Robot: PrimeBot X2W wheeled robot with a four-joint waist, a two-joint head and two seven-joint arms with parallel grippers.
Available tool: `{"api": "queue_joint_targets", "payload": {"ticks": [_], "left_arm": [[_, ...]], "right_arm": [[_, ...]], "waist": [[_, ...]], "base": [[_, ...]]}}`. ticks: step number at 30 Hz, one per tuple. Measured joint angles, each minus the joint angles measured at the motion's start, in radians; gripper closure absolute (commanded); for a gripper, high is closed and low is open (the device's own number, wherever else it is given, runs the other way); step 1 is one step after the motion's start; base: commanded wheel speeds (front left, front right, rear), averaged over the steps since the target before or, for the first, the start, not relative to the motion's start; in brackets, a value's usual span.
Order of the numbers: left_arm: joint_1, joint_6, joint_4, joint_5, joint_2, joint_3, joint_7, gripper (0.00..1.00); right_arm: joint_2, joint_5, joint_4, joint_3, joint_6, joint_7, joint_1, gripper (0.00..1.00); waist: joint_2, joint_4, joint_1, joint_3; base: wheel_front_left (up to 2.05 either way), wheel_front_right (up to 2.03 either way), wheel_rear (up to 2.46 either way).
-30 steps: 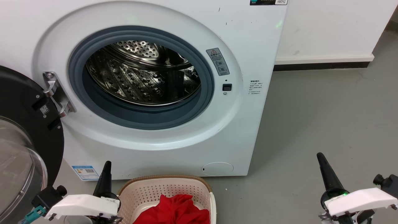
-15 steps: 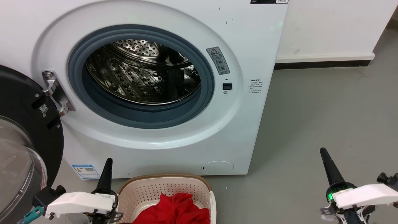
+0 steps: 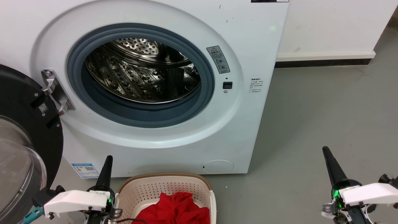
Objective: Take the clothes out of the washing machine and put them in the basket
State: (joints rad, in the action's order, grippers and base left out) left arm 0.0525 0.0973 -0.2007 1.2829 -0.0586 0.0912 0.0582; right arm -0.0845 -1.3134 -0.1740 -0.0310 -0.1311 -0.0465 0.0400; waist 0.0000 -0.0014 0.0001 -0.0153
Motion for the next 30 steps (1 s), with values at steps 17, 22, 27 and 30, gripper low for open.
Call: {"api": "queue_joint_targets", "payload": {"ticks": [17, 22, 27, 30], "left_arm": [[0.021, 0.015, -0.021, 0.146, 0.003, 0.010, 0.024, 1.00], [0.034, 0.018, -0.025, 0.186, 0.004, 0.012, 0.032, 1.00], [0.036, 0.022, -0.031, 0.223, 0.005, 0.015, 0.036, 1.00], [0.038, 0.024, -0.034, 0.246, 0.006, 0.016, 0.042, 1.00]], "right_arm": [[0.000, -0.148, -0.030, -0.019, 0.000, -0.015, 0.023, 1.00], [0.001, -0.188, -0.039, -0.024, 0.000, -0.017, 0.030, 1.00], [0.001, -0.225, -0.048, -0.028, 0.000, -0.023, 0.041, 1.00], [0.002, -0.248, -0.052, -0.031, 0.000, -0.025, 0.043, 1.00]], "waist": [[0.0000, 0.001, 0.0000, 0.008], [0.0000, 0.001, 0.0000, 0.010], [0.0000, 0.001, -0.0001, 0.012], [0.0000, 0.001, 0.0000, 0.013]], "base": [[0.00, 0.00, 0.00], [0.00, 0.00, 0.00], [0.00, 0.00, 0.00], [0.00, 0.00, 0.00]]}}
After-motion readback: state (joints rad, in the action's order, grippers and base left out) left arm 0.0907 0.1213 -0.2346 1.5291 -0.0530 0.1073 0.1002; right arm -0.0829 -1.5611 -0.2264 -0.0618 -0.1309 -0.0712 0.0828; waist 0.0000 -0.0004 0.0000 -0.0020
